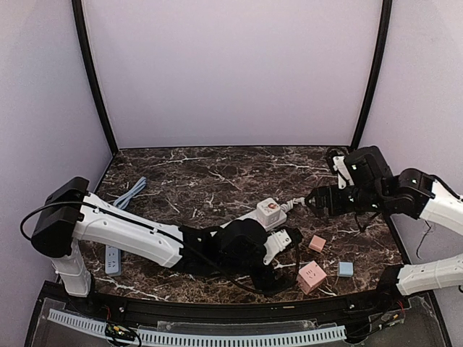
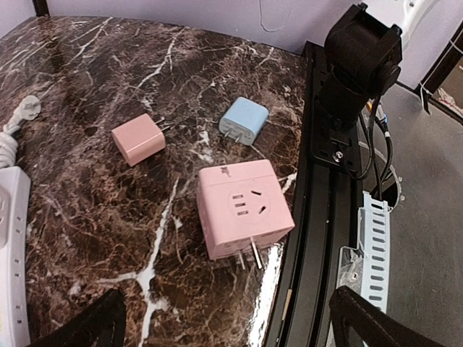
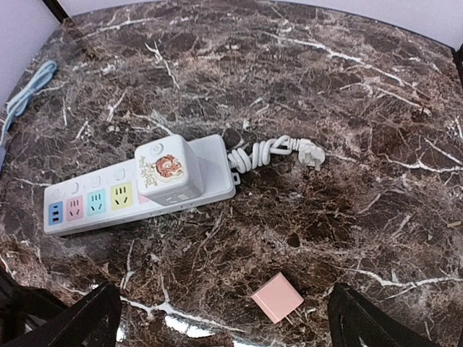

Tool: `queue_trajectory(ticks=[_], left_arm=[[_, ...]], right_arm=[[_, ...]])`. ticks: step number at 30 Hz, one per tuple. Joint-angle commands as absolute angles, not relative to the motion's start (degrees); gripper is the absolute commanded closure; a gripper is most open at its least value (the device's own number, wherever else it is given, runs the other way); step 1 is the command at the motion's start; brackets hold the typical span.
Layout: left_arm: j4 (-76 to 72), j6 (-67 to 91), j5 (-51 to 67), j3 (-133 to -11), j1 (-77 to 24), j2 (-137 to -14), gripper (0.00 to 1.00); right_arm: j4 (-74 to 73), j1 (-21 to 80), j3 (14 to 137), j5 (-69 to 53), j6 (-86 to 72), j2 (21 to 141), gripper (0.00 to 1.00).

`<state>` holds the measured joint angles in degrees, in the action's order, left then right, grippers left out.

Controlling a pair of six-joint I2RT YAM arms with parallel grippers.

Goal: Insert the plug

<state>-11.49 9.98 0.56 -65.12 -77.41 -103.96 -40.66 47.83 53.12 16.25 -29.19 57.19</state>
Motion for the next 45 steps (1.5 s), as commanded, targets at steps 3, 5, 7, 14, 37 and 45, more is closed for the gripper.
queue_trajectory(ticks=[3,5,7,14,37,45], left_arm=[[-4.8,8.3,-1.1,-74.1,-79.0,-111.5,0.01],[-4.3,8.5,-1.2,-76.3,-79.3,-113.4,0.01],[-3.8,8.5,-1.8,-78.1,-79.6,-115.3,0.01],[-2.7,8.4,-3.5,-84.1,-80.4,-121.3,0.01],[-4.2,7.5,-7.8,-91.1,-82.1,-130.0,0.17],[-6.2,7.3,-9.6,-90.8,-82.3,-130.9,0.16]], right_arm=[[-40.5,47.8,52.1,18.5,-28.6,48.8,0.01],[-40.5,47.8,52.0,18.8,-28.4,47.2,0.01],[-40.7,47.9,51.9,18.7,-28.2,46.1,0.01],[-41.2,47.9,52.1,18.1,-28.4,45.6,0.01],[-41.1,47.8,51.5,18.0,-28.0,46.5,0.02],[-40.9,47.8,51.3,17.6,-27.9,46.4,0.01]])
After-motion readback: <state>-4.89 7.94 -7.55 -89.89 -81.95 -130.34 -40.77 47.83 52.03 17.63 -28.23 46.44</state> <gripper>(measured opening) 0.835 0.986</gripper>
